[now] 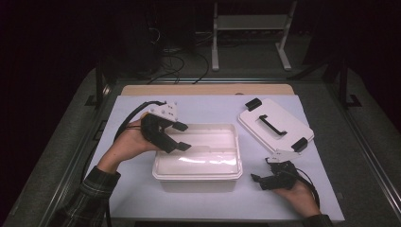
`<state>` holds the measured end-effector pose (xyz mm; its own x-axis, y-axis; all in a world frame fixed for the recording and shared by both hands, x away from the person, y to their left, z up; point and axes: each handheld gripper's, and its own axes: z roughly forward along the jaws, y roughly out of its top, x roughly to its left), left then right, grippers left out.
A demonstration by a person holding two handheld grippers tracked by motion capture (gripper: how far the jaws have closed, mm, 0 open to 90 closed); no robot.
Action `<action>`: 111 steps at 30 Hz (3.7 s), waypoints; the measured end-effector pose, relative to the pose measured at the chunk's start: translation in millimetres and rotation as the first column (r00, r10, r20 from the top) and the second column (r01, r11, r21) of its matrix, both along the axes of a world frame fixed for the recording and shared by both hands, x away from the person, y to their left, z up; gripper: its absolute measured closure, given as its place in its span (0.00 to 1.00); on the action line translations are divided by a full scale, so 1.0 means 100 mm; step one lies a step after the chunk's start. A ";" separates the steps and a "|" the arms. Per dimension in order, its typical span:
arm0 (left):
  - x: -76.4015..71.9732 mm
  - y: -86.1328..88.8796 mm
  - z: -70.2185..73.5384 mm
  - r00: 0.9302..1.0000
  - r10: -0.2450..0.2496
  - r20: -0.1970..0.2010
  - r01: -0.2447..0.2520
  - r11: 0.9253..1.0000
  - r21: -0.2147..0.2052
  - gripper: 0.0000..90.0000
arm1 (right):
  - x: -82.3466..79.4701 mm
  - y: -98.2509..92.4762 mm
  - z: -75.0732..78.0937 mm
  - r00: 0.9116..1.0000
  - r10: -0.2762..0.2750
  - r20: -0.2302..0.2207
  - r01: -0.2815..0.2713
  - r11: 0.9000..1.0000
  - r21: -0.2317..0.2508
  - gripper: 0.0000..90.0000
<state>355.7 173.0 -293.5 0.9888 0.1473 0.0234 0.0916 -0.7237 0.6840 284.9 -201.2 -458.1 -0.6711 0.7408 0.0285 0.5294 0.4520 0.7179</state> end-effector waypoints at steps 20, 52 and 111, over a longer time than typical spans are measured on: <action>0.06 -0.43 -0.26 0.994 -0.083 -0.075 0.093 0.987 0.128 0.80 | 0.00 0.00 0.00 1.000 0.000 0.000 0.000 1.000 0.001 0.17; 0.07 -0.27 0.18 0.997 -0.068 -0.043 0.071 0.996 0.060 0.99 | 0.00 0.00 0.00 1.000 0.000 -0.001 0.000 1.000 0.005 0.17; -0.37 2.14 -0.37 0.901 0.430 -0.065 -0.423 0.901 0.094 0.99 | 0.00 0.00 0.00 1.000 0.002 0.002 -0.002 1.000 0.001 0.17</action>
<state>318.9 386.5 -330.2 0.8306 0.5561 -0.0274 0.4566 -0.6522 0.6051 285.0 -201.5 -458.5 -0.6724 0.7397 0.0279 0.5270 0.4520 0.7197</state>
